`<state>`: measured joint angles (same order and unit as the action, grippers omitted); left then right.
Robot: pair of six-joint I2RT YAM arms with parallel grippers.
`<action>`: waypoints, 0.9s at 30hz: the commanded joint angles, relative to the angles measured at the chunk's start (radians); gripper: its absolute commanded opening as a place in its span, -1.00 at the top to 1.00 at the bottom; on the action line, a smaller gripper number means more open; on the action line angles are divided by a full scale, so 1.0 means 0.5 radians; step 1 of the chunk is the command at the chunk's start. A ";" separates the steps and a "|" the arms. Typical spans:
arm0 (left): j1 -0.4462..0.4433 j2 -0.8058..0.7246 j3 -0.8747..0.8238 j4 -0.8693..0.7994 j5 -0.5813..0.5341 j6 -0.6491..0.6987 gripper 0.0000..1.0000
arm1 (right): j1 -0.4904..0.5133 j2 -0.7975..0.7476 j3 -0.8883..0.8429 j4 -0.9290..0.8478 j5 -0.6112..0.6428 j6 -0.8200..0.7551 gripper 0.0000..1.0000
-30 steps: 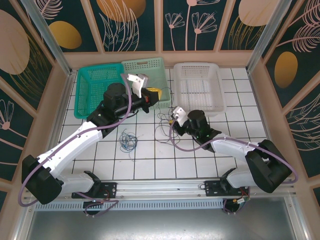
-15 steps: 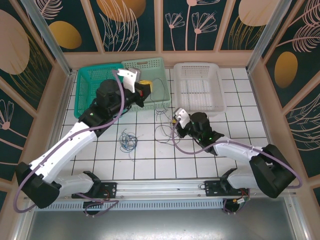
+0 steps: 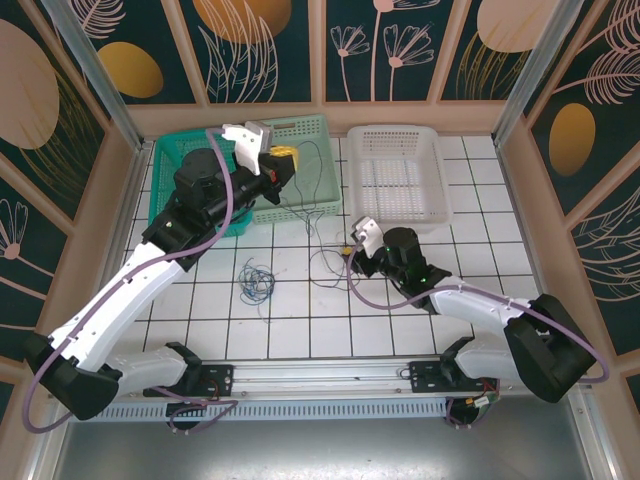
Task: Untangle the cables
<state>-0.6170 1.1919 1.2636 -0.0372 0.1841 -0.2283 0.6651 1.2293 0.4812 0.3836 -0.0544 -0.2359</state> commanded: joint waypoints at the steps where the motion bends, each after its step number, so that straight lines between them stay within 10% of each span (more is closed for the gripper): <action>1: 0.007 -0.030 0.001 -0.005 0.040 0.036 1.00 | 0.010 -0.045 0.088 0.032 -0.047 0.005 -0.28; 13: 0.005 -0.046 -0.013 0.013 0.195 0.046 1.00 | 0.035 0.076 0.145 0.346 -0.091 0.021 -0.51; 27: 0.006 -0.012 -0.071 0.035 -0.149 0.116 1.00 | 0.105 0.216 0.115 0.318 -0.117 0.307 -0.47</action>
<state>-0.6170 1.1828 1.2282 -0.0349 0.1680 -0.2039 0.7036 1.3117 0.5468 0.4992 -0.1135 -0.1383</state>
